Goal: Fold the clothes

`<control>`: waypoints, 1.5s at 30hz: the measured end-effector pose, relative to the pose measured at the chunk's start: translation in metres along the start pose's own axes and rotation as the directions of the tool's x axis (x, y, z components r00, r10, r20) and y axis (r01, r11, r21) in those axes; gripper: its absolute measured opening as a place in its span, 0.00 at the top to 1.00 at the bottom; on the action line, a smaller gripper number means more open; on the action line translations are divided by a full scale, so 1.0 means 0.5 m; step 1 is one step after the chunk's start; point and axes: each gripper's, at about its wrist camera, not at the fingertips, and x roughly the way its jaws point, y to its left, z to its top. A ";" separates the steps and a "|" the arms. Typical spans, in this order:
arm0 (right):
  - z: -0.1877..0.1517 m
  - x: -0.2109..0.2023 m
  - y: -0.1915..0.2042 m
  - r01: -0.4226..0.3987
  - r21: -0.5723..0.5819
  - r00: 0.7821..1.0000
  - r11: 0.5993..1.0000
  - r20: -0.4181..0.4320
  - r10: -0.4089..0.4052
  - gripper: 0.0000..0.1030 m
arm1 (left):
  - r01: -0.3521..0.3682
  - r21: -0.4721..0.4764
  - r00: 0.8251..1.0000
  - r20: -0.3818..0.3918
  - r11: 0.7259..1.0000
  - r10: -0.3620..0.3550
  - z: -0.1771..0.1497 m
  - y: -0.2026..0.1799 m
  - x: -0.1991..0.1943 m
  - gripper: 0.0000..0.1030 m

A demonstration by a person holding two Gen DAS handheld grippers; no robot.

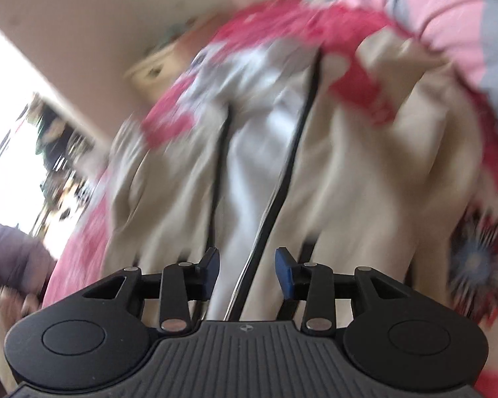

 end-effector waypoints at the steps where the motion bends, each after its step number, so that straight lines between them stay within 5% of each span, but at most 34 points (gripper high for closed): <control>1: 0.026 0.011 -0.006 0.015 0.013 1.000 1.000 0.023 -0.015 0.60 | 0.042 0.024 0.999 -0.010 0.999 -0.041 0.007 -0.021 0.032 0.74; 7: 0.168 0.112 -0.032 0.129 0.065 0.987 0.989 0.088 -0.135 0.56 | 0.185 0.102 0.980 -0.089 0.978 -0.176 0.038 -0.112 0.189 0.74; 11: 0.233 0.184 -0.037 0.193 0.089 0.975 0.977 0.099 -0.201 0.48 | 0.233 0.104 0.971 -0.082 0.967 -0.225 0.028 -0.116 0.215 0.74; 16: 0.269 0.247 -0.057 0.281 0.144 0.953 0.949 0.076 -0.294 0.58 | 0.284 0.130 0.959 -0.063 0.950 -0.278 0.012 -0.117 0.235 0.74; 18: 0.270 0.250 -0.067 0.275 0.167 0.953 0.947 0.084 -0.292 0.82 | 0.301 0.134 0.953 -0.052 0.944 -0.297 0.006 -0.113 0.236 0.74; 22: 0.260 0.221 -0.054 0.281 0.132 0.943 0.951 0.147 -0.299 0.88 | 0.337 0.089 0.941 -0.031 0.937 -0.336 0.003 -0.101 0.237 0.78; 27: 0.259 0.168 0.005 0.183 0.059 0.948 0.981 0.254 -0.192 0.88 | 0.355 0.071 0.934 0.010 0.932 -0.356 0.005 -0.095 0.238 0.99; 30: 0.263 0.164 0.062 0.132 -0.016 0.955 0.991 0.269 -0.123 0.88 | 0.400 0.017 0.916 0.036 0.916 -0.400 0.008 -0.084 0.217 1.00; 35: 0.255 0.221 0.143 0.088 -0.114 0.978 0.990 0.198 -0.064 0.88 | 0.443 -0.078 0.896 0.049 0.893 -0.440 0.002 -0.060 0.180 1.00; 45: 0.230 0.394 0.193 0.131 -0.222 0.991 0.966 0.046 -0.124 0.86 | 0.422 -0.161 0.906 0.062 0.892 -0.418 0.021 -0.008 0.173 1.00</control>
